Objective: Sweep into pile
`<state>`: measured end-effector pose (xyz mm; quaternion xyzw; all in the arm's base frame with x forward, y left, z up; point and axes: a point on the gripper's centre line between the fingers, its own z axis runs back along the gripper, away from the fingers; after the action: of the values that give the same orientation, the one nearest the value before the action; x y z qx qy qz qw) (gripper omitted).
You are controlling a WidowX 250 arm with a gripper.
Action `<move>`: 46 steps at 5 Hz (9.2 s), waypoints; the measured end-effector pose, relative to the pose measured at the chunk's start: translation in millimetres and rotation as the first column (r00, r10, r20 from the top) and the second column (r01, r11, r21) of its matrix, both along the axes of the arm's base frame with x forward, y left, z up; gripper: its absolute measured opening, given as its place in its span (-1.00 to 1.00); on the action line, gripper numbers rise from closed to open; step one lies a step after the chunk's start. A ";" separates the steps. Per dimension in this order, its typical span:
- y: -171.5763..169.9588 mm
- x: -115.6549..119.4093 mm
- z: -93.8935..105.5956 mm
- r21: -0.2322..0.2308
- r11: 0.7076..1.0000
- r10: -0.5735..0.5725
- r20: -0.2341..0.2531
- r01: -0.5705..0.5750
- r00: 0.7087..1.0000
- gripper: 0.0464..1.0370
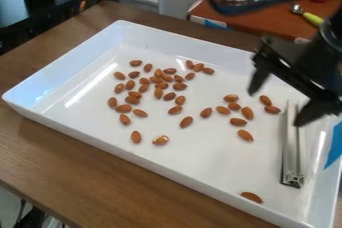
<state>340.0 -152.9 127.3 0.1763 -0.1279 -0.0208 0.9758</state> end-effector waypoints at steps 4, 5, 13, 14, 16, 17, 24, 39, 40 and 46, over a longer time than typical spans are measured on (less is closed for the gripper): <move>1.3 17.6 -16.6 -0.313 0.937 0.132 -0.100 -0.157 0.986 0.93; -1.4 16.3 -16.7 -0.329 0.930 0.135 -0.108 -0.164 0.985 0.93; 14.4 12.1 -46.1 -0.315 0.939 0.084 -0.172 -0.136 0.982 -0.34; 50.7 10.2 -45.4 -0.303 0.944 0.074 -0.196 -0.132 0.978 -0.34; 103.9 -4.5 -45.8 -0.290 0.951 0.047 -0.215 -0.109 0.975 -0.34; 126.1 -10.0 -46.6 -0.259 0.959 0.057 -0.214 -0.113 0.975 -0.34; 198.8 -29.7 39.6 -0.319 0.939 0.129 -0.017 -0.128 0.992 -0.34; 115.7 64.3 -47.5 -0.260 0.937 0.174 -0.237 -0.235 0.956 -0.34; 142.8 64.4 -47.1 -0.245 0.935 0.200 -0.228 -0.255 0.953 -0.34; 240.5 27.0 5.2 0.126 0.869 0.479 0.024 -0.478 0.878 -0.34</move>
<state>367.0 87.6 132.5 0.2647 -0.0746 0.2123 0.9377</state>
